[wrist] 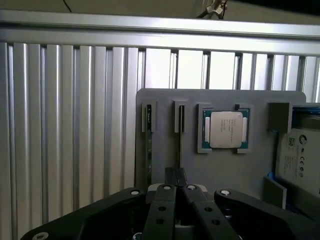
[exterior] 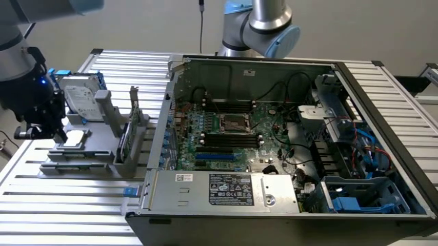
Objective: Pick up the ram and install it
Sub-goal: 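Pick up the ram and move it above insertion slot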
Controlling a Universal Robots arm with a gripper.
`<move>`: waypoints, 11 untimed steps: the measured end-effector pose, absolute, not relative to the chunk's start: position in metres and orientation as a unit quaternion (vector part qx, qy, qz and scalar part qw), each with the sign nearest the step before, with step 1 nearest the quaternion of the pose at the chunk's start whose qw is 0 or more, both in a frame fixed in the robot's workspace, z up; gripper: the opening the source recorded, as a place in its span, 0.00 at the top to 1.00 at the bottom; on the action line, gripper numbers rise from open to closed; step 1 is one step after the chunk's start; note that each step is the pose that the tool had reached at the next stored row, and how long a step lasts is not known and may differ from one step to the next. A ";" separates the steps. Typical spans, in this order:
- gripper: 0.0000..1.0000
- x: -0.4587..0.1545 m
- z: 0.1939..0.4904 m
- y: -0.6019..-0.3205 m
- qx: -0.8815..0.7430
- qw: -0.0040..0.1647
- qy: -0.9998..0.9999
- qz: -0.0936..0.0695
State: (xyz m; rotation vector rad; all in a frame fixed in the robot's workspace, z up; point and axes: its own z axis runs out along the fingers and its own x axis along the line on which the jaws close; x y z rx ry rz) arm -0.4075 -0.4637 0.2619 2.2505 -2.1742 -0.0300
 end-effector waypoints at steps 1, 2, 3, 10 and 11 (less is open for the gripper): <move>0.89 -0.407 0.262 -0.466 0.719 0.006 -0.695 -0.009; 0.89 -0.407 0.262 -0.468 0.719 0.007 -0.694 -0.009; 0.89 -0.407 0.261 -0.469 0.720 0.007 -0.694 -0.009; 0.89 -0.405 0.254 -0.476 0.719 0.008 -0.694 -0.007; 0.88 -0.405 0.253 -0.477 0.720 0.009 -0.694 -0.007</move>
